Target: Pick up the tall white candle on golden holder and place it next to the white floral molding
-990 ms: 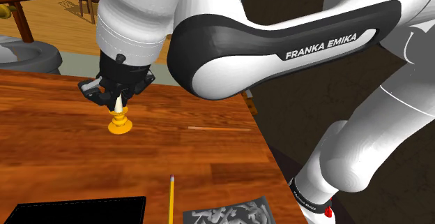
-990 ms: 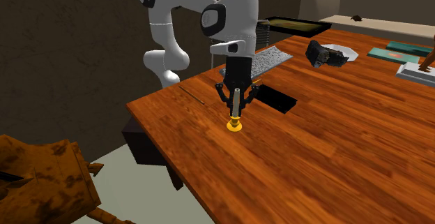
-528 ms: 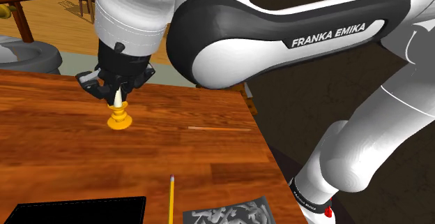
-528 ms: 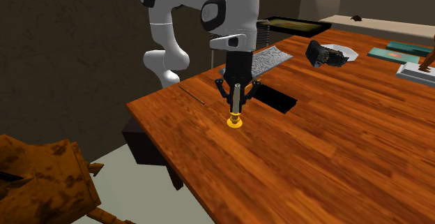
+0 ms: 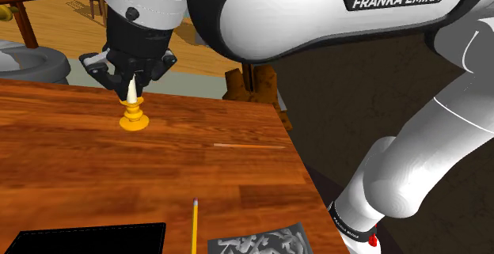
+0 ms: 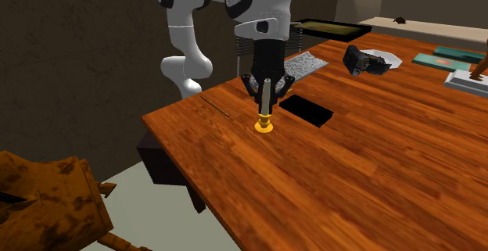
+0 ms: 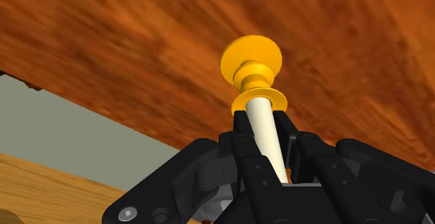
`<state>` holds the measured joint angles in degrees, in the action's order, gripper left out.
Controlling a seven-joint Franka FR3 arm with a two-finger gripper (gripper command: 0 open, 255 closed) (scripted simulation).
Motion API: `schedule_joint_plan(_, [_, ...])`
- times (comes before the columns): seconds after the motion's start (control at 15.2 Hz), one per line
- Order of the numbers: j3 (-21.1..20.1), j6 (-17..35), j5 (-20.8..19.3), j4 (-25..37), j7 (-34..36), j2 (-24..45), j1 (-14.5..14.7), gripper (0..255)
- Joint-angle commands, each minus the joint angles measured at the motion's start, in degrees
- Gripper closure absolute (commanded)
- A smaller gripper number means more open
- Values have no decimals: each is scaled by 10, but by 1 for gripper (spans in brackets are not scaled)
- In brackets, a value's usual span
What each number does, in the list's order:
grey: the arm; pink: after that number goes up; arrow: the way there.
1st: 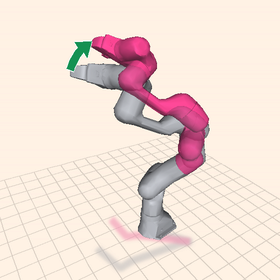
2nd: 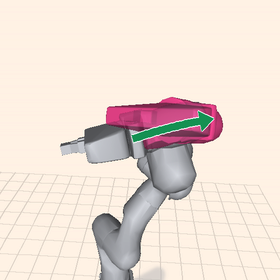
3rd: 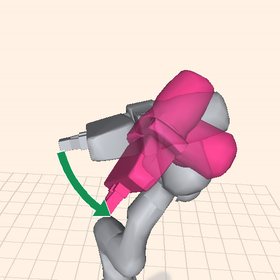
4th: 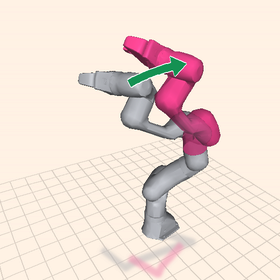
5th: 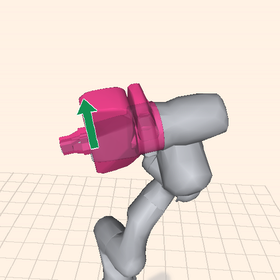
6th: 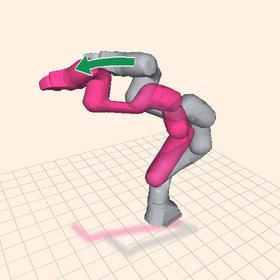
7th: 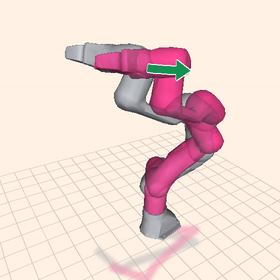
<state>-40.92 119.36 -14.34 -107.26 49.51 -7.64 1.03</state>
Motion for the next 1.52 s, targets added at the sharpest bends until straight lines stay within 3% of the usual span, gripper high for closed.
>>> schedule_joint_plan(0.0, [-1, -16, 1, 18, -4, 2, 0, 255])
schedule_joint_plan(0.79, [-6, -109, -4, 126, -21, 20, 0, 255])
schedule_joint_plan(1.45, [-21, -197, -29, 239, -25, 59, 7, 255])
